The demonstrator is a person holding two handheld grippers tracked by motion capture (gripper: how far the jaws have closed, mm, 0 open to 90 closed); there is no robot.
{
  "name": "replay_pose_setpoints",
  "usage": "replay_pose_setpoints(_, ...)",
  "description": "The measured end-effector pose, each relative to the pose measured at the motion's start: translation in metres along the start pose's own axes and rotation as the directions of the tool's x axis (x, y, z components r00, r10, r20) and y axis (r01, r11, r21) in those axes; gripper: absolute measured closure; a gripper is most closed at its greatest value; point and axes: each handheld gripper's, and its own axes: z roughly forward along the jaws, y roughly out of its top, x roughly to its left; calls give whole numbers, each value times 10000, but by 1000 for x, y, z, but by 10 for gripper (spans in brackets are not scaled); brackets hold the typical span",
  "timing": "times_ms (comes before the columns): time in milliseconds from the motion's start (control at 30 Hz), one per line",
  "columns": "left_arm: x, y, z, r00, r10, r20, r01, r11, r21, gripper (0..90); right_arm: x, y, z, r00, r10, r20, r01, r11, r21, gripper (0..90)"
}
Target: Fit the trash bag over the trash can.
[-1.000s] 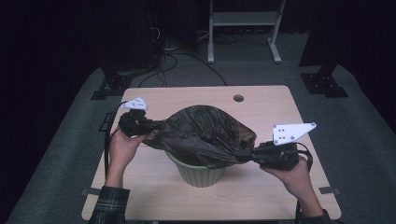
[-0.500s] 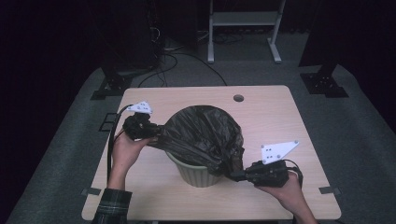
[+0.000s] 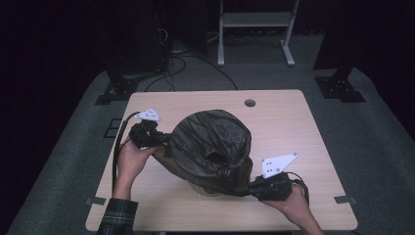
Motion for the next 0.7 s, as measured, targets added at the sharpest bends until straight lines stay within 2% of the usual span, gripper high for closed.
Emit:
replay_pose_setpoints(167,1,-2,-3,10000,-20,-10,20,9999,-149,896,0,-3,1,9999,-50,105,49,9999,98,898)
replay_pose_setpoints(200,1,-2,-4,10000,-52,48,53,9997,-229,884,1,-3,0,9998,-126,157,125,9999,72,866)
replay_pose_setpoints(233,0,-2,-6,9999,-97,142,102,9992,-378,860,2,-2,-1,9995,-191,234,191,9998,9,765)
replay_pose_setpoints(333,0,-3,-12,9997,-215,149,227,9964,-815,696,4,0,-11,9986,-154,508,175,9990,-417,634)
replay_pose_setpoints(367,0,-3,-14,9996,-247,120,257,9954,-918,670,5,1,-15,9976,-189,666,225,9983,-529,608)
replay_pose_setpoints(500,-1,-4,-26,9994,-211,272,245,9912,-1298,518,6,5,-31,9951,-198,972,299,9941,-1039,548)
replay_pose_setpoints(633,-5,-4,-39,10000,-60,30,63,9899,-1413,372,6,9,-47,9892,-159,1460,375,9886,-1461,501)
replay_pose_setpoints(667,-6,-3,-43,10000,7,33,-2,9889,-1489,346,6,11,-51,9856,-116,1685,386,9867,-1577,497)
replay_pose_setpoints(700,-7,-3,-47,10000,55,-65,-65,9878,-1553,334,5,12,-54,9851,-82,1717,370,9856,-1652,493)
